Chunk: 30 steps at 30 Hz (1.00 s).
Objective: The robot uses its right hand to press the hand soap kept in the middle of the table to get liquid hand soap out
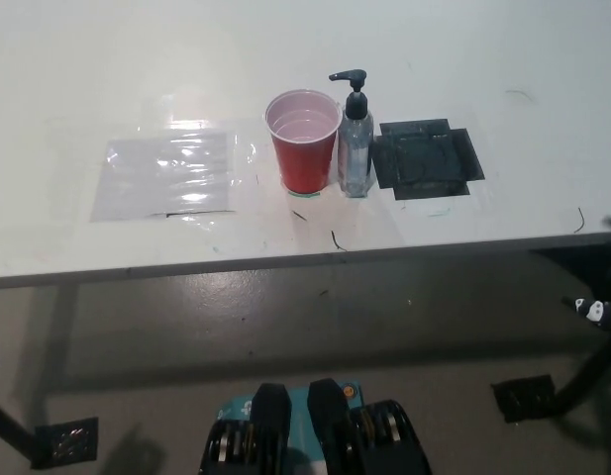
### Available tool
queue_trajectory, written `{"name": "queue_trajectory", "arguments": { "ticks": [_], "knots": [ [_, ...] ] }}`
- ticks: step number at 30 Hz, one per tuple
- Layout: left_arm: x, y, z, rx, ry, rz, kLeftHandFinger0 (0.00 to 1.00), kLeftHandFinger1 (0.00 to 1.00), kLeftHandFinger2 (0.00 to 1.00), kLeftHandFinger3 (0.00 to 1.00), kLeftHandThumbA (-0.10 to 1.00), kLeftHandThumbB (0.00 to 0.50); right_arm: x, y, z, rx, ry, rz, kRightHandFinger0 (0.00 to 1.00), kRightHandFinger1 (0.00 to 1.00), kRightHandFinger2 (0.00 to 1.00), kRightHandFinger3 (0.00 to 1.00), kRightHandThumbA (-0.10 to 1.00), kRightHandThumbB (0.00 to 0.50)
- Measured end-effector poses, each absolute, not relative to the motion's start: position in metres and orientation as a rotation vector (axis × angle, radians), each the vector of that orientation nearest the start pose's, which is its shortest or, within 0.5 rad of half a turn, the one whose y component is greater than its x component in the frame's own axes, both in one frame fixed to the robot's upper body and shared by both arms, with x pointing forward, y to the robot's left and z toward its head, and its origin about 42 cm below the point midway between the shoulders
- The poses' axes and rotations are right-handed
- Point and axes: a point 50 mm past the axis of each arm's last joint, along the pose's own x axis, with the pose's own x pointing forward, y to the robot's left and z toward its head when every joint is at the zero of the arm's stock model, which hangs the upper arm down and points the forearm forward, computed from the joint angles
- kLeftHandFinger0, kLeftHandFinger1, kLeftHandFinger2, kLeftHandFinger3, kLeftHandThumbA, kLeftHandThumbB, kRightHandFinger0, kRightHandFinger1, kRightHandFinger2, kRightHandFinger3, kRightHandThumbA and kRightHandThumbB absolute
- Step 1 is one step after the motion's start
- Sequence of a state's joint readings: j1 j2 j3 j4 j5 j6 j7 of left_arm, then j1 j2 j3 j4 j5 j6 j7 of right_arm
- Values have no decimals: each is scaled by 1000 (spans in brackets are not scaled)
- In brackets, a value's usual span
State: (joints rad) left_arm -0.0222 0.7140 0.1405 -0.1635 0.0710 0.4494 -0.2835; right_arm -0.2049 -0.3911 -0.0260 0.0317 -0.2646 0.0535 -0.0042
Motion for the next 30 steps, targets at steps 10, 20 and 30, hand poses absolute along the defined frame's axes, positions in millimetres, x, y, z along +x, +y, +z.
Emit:
{"name": "queue_trajectory", "arguments": {
  "ticks": [10,20,30],
  "knots": [
    [282,445,215,731,308,-1,1000,1000,1000,890,1000,61,380,-335,258,-730,-295,-69,1000,1000,1000,1000,1000,339],
    [280,442,214,736,313,-14,1000,1000,1000,881,1000,60,416,-296,367,-821,-506,-2,1000,1000,1000,1000,1000,352],
    [278,444,215,742,323,-16,1000,1000,1000,887,1000,78,450,-247,407,-944,-508,143,1000,1000,1000,1000,1000,500]
  ]
}}
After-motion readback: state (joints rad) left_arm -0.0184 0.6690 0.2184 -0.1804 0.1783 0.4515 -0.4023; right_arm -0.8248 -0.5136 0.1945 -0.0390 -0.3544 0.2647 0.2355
